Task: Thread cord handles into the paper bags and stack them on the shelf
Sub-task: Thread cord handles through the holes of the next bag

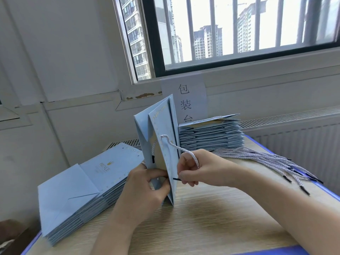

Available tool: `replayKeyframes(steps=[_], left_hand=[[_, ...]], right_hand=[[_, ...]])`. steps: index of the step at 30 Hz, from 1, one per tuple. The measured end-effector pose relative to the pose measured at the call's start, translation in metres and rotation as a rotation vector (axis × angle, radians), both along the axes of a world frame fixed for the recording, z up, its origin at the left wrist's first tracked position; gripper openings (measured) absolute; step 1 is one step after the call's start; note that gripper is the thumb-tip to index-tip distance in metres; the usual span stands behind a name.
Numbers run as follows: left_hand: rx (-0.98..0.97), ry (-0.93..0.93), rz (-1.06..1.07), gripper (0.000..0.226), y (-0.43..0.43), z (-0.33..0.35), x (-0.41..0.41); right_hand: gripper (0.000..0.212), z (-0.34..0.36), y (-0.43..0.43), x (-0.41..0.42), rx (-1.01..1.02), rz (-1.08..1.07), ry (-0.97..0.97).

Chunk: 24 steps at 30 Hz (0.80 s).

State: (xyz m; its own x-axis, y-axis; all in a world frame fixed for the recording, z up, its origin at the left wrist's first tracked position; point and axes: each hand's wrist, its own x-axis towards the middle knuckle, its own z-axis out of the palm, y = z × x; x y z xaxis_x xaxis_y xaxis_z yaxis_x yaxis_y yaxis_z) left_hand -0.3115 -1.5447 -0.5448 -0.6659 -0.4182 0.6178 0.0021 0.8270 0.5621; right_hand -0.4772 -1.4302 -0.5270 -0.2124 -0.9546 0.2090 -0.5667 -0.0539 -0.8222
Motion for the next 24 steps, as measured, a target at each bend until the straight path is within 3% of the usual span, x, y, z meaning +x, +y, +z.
replayKeyframes(steps=[14, 24], left_hand=[[0.012, -0.025, 0.005, 0.051, 0.0004, 0.0008, -0.0002], [0.025, -0.022, -0.007, 0.047, 0.0036, 0.0027, 0.0012]], right_hand=[[0.013, -0.001, -0.0016, 0.0019, 0.028, -0.007, -0.016], [0.009, -0.007, -0.007, -0.0025, -0.084, 0.026, -0.063]])
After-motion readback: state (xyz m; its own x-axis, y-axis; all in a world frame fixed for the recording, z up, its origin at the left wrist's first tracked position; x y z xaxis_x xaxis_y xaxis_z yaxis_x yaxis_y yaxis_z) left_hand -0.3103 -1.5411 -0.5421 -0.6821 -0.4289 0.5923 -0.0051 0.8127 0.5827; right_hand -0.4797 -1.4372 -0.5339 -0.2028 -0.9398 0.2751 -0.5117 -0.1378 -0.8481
